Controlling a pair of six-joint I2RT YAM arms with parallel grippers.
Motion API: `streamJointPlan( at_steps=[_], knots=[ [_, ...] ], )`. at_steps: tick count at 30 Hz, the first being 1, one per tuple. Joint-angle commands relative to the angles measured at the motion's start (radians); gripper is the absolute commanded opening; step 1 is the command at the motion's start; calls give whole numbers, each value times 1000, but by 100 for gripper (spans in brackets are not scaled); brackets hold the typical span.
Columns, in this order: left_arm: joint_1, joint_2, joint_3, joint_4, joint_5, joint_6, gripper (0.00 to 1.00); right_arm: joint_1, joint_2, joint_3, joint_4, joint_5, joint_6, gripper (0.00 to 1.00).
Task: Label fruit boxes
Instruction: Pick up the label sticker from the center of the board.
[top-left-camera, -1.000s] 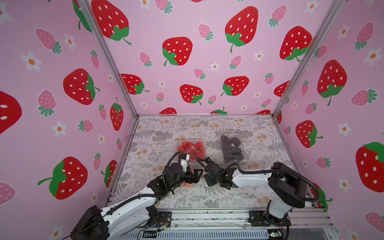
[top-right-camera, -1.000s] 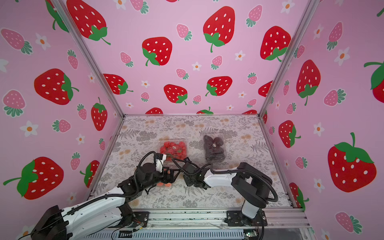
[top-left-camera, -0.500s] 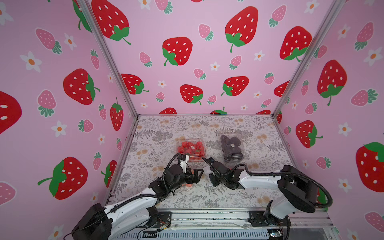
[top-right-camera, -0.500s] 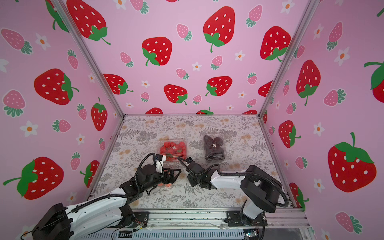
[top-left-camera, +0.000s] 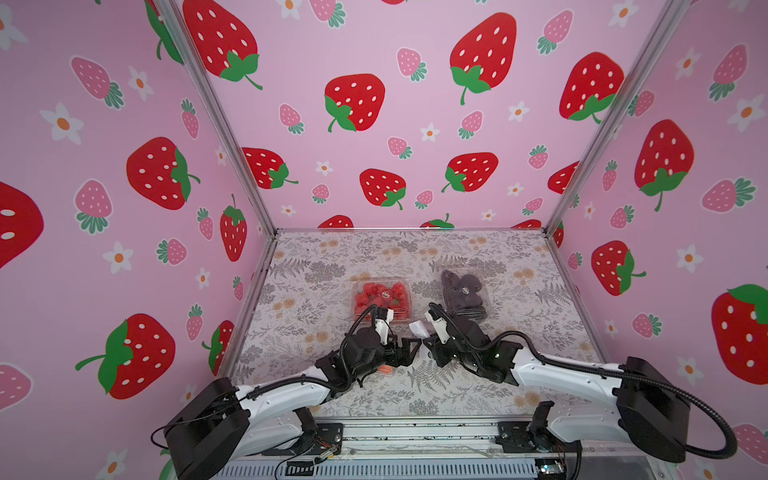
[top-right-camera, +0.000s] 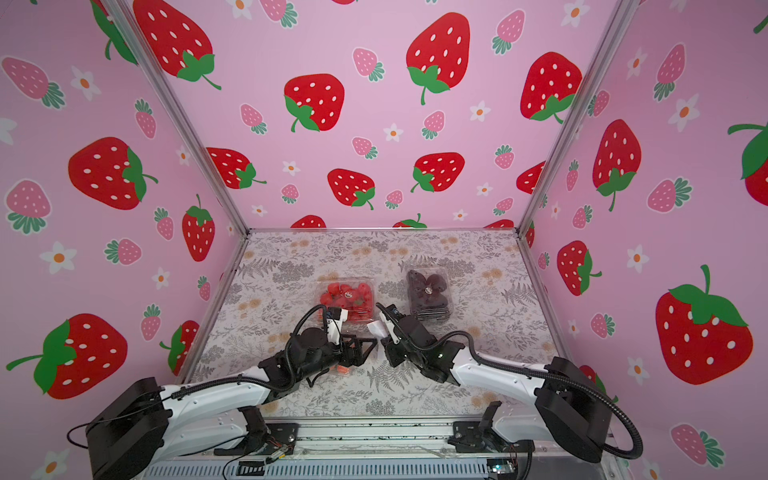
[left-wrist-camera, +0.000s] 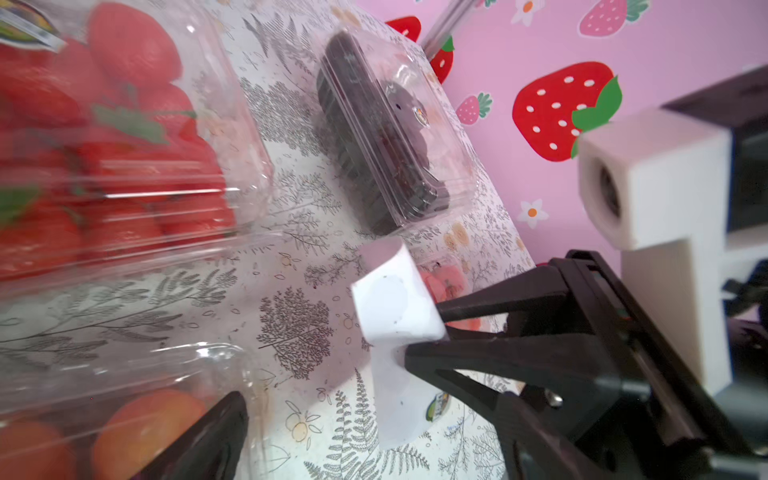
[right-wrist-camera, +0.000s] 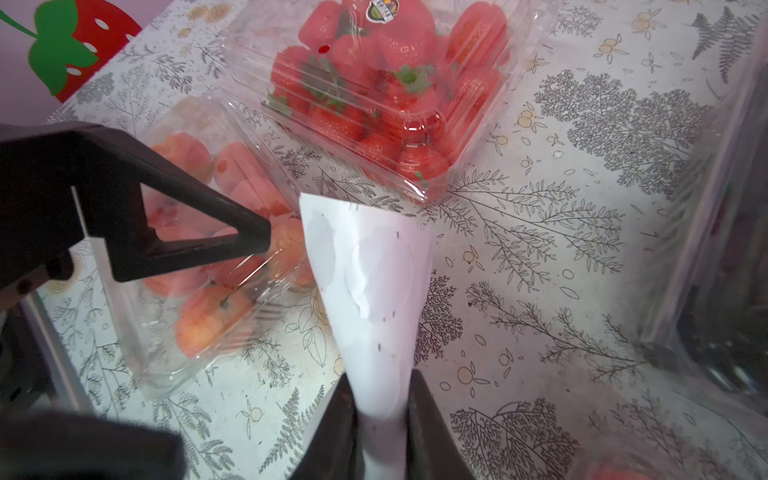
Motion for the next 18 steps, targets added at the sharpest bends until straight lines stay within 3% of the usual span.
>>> streamJointPlan(
  at_steps=[1,7,12,14,18],
  knots=[
    [1,-86,9,-15,-85,14,97,-10,-47,-35,40,-72,-17,22],
    [-2,-41,34,93,70,53,89,-11,-134,-46,64,-186,-13,22],
    [-2,16,65,165,113,63,82,-11,-151,-50,71,-228,-11,21],
    [-3,21,64,199,113,66,76,-12,-147,-52,74,-231,-10,21],
    [-6,44,94,201,203,88,52,-13,-141,-47,82,-261,-23,22]
  ],
)
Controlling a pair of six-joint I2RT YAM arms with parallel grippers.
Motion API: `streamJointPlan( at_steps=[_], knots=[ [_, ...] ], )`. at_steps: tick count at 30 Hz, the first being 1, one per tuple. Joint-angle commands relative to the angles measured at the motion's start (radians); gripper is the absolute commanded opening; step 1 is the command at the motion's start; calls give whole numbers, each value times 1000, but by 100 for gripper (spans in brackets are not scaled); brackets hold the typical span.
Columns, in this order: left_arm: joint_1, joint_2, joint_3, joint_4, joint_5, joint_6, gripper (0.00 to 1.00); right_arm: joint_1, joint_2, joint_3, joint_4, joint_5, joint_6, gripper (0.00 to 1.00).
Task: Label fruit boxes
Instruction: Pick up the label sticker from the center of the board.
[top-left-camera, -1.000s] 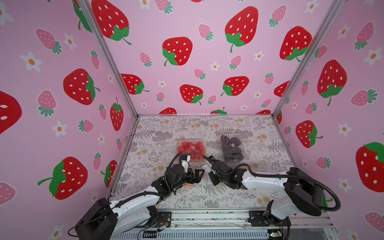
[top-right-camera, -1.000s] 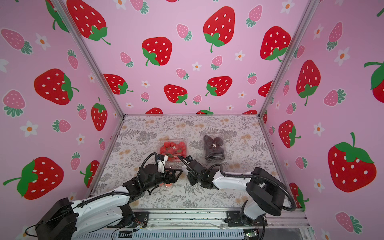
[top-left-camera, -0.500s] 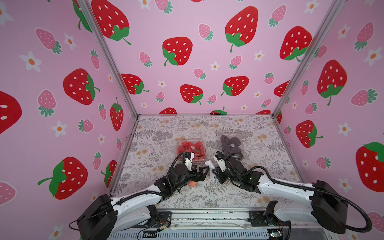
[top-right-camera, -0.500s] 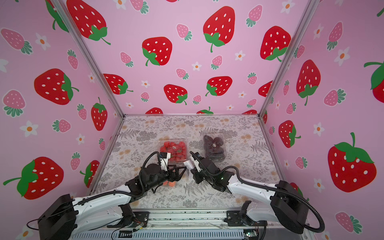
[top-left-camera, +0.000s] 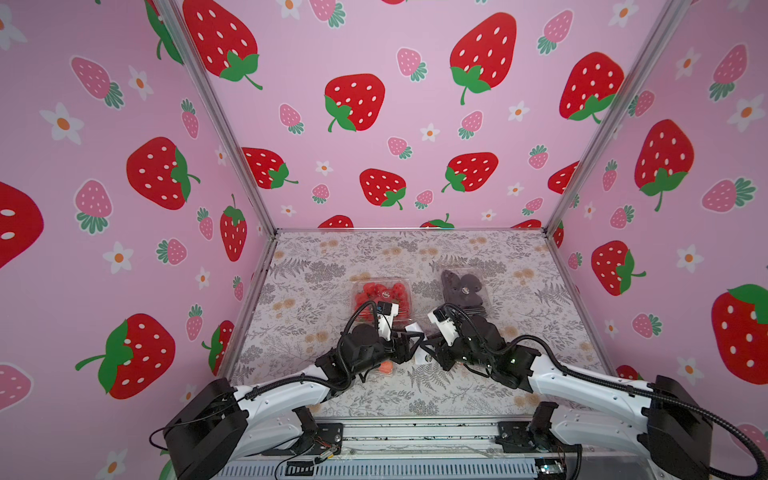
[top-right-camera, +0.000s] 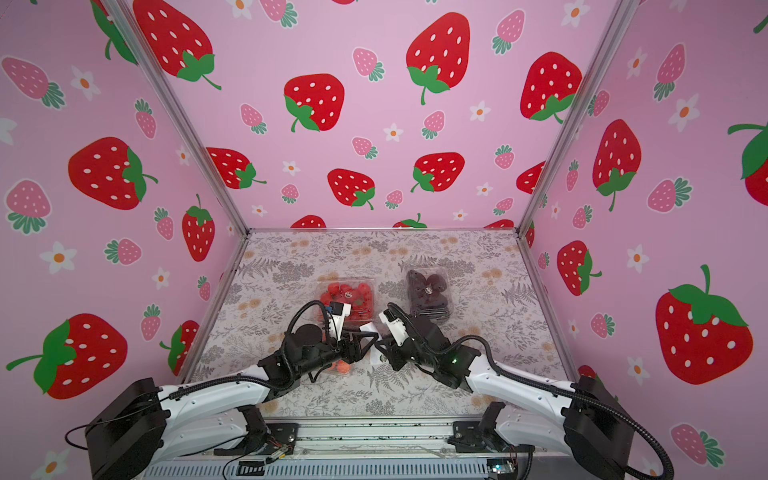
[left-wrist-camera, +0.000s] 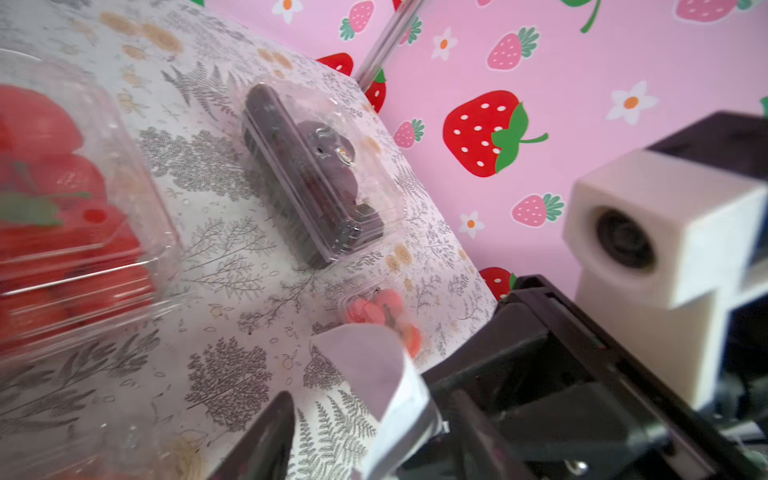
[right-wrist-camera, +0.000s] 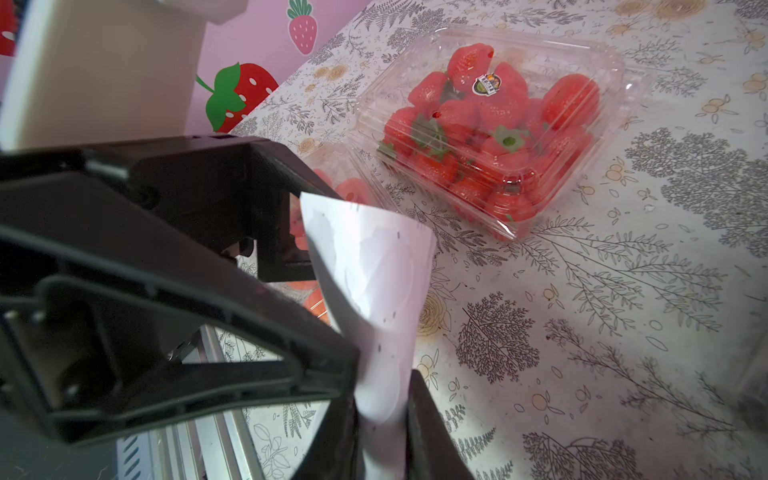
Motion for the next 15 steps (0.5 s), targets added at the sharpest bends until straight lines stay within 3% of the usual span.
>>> streamJointPlan(
  at_steps=[1,8,11,13,15],
  knots=[
    [-5,18,69,47,70,22,47,-4,-3,-8,29,-43,-17,22],
    [-7,15,73,30,63,21,0,-17,7,-5,35,-67,-23,23],
    [-7,-10,80,-13,40,31,0,-45,15,-3,41,-71,-31,34],
    [-8,-33,86,-54,16,47,0,-77,10,-6,41,-78,-44,57],
    [-5,-60,99,-96,-1,71,0,-110,-5,-18,44,-92,-91,68]
  ],
)
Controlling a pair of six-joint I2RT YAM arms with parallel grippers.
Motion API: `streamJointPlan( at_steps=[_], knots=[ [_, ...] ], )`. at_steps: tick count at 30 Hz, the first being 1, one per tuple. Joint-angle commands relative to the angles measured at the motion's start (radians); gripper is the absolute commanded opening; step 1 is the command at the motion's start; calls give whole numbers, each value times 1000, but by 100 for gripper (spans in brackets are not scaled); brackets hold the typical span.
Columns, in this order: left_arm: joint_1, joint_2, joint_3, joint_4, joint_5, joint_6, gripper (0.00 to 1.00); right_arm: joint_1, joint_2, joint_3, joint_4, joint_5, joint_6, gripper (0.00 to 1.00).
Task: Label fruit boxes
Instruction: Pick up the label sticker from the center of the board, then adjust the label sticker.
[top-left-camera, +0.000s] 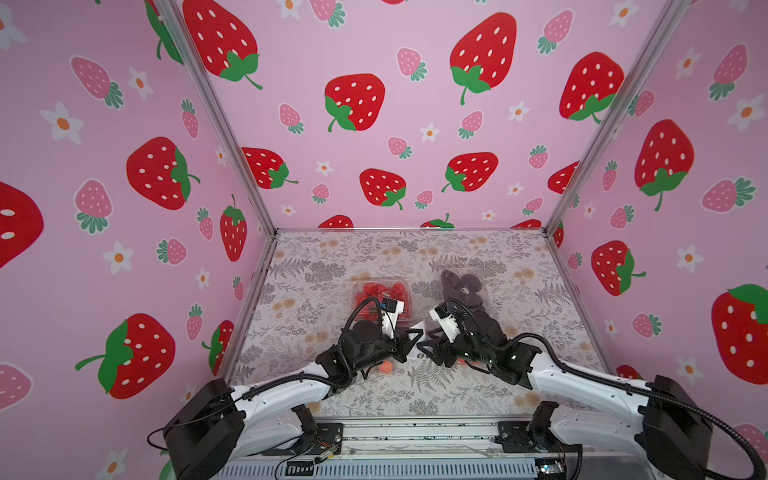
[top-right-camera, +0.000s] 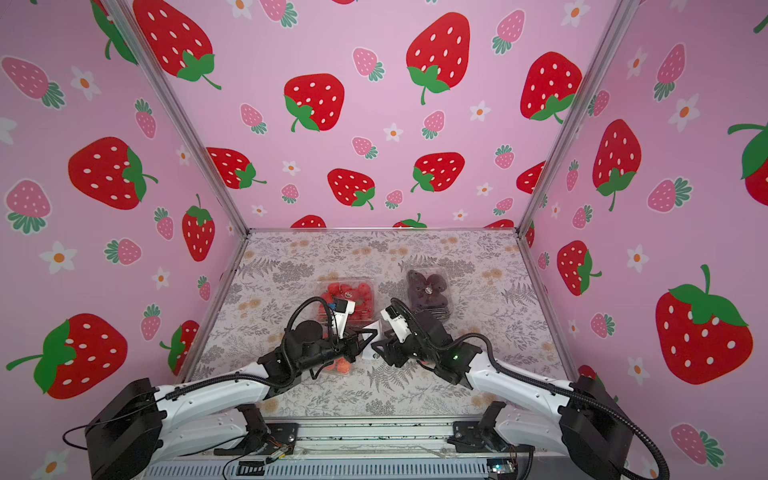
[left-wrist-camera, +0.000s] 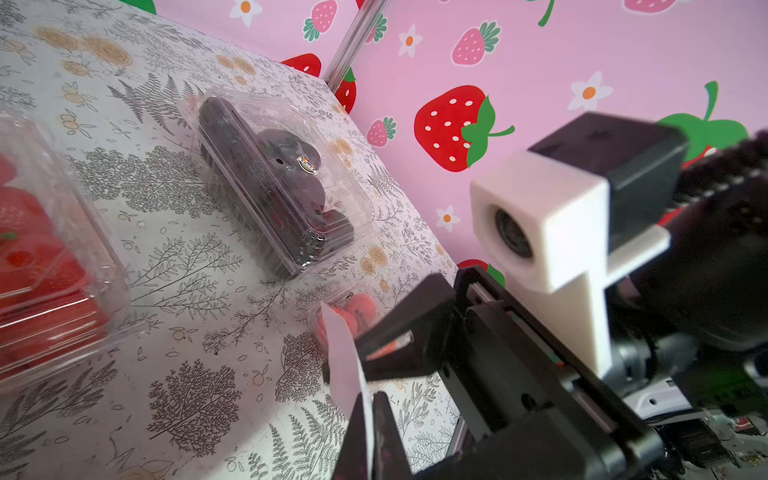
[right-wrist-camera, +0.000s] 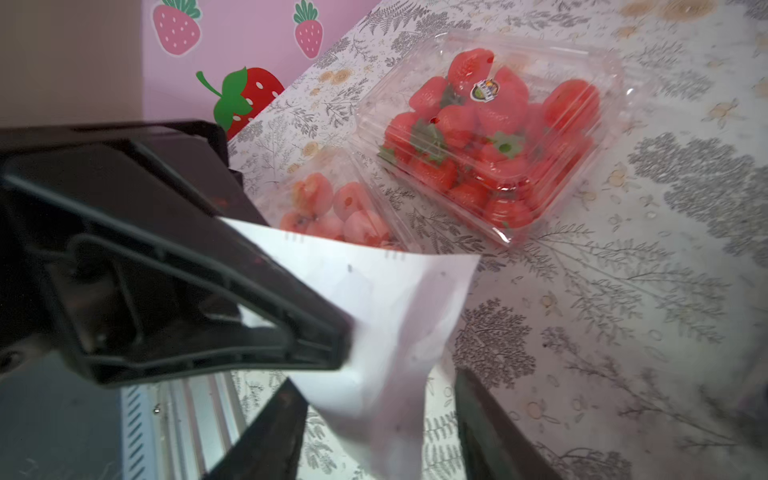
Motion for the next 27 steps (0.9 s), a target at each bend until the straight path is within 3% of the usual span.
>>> streamJointPlan(
  at_steps=[1,3,7,9,13,16,17,20,25,27],
  knots=[
    [5,-49,64,-77,-35,59,0,-50,-25,-22,23,-24,-79,79],
    [21,-64,87,-114,-15,91,0,-91,-49,-34,21,-12,-119,94],
    [105,-55,129,-78,231,126,0,-127,-162,-117,114,-22,-165,99],
    [126,-45,161,-92,294,135,0,-142,-206,-135,133,-74,-177,100],
    [127,-10,206,-70,362,135,0,-168,-245,-122,134,-274,-178,88],
    [126,18,224,-27,418,113,0,-191,-188,-98,151,-397,-177,72],
    [126,25,228,-23,424,108,0,-201,-172,-92,159,-424,-171,71],
    [126,32,234,-28,409,105,0,-259,-145,-71,130,-525,-165,57],
    [126,10,220,-44,347,116,0,-289,-105,-123,276,-645,-109,28],
    [126,23,217,-24,352,100,0,-289,-87,-121,285,-652,-107,24]
  ],
)
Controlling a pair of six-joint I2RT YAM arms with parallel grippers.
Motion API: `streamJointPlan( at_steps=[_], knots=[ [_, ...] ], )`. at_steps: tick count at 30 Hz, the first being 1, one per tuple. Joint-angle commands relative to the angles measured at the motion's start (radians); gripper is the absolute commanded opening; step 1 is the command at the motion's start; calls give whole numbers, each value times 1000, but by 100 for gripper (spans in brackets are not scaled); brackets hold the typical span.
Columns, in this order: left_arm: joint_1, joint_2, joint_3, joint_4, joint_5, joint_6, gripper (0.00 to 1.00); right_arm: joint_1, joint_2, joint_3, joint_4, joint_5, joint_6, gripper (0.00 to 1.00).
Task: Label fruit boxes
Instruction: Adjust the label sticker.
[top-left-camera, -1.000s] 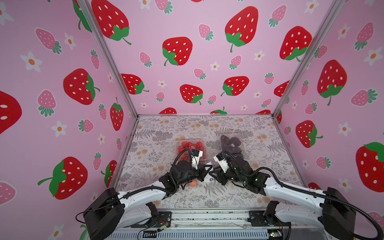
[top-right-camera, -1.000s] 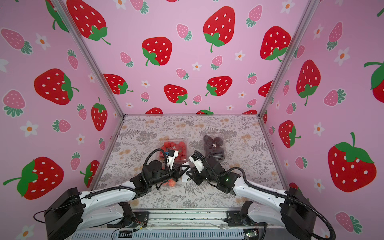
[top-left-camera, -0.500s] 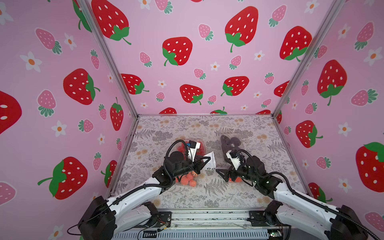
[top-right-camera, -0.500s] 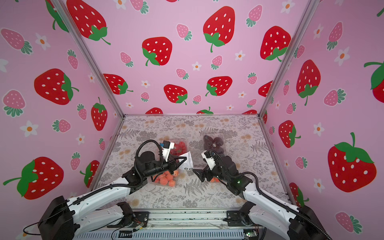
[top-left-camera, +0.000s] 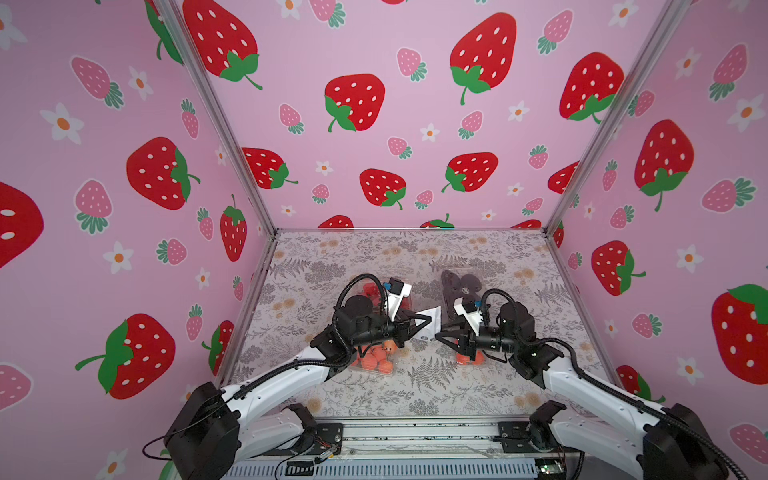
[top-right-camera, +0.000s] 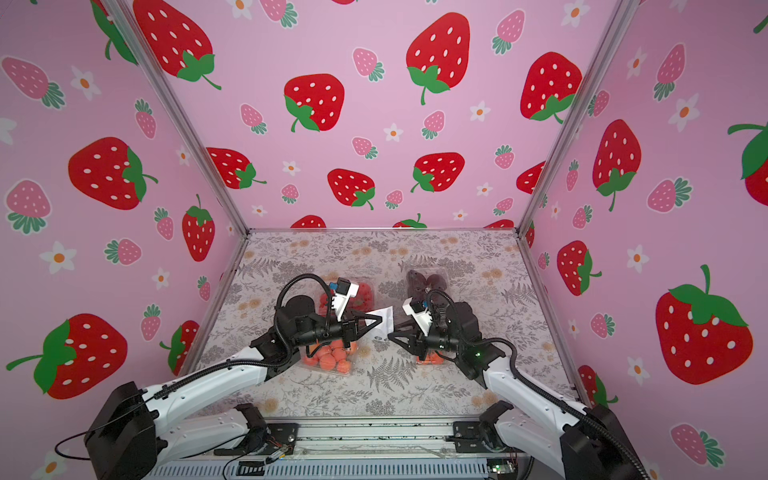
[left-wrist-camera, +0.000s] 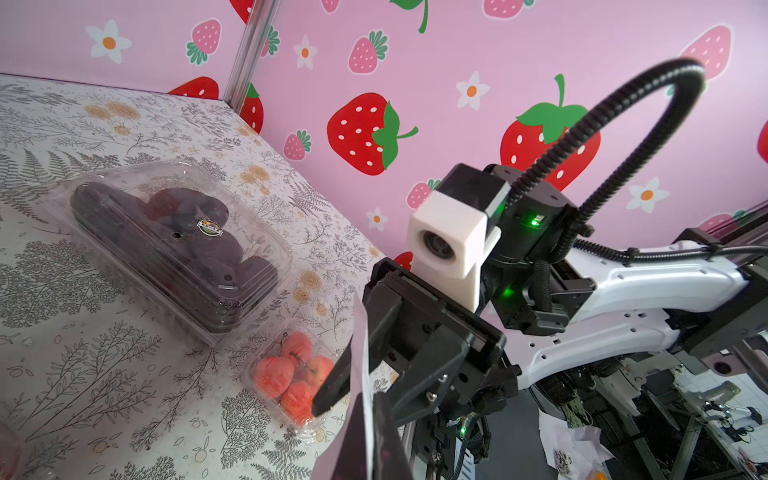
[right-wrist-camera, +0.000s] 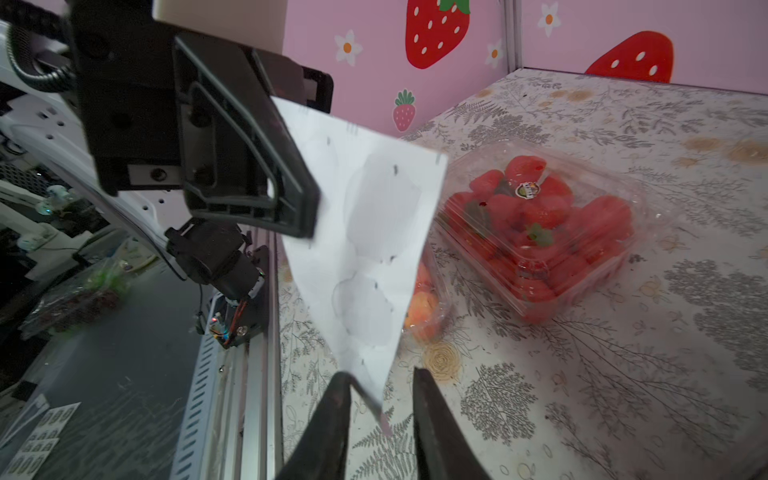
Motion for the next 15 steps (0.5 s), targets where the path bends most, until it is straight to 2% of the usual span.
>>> streamJointPlan(
  at_steps=[1,4,7,12,15],
  knots=[
    [1,7,26,48,3,-10,0,-4,26,-4,73,-101,8,25],
    [1,23,22,74,7,-26,0,-4,52,8,76,-125,14,36],
    [2,24,20,92,6,-32,0,-5,70,8,83,-129,9,36],
    [1,25,7,124,-39,-60,0,-4,80,6,98,-153,15,16],
    [1,34,0,147,-17,-76,0,-5,62,-3,97,-131,18,3]
  ],
)
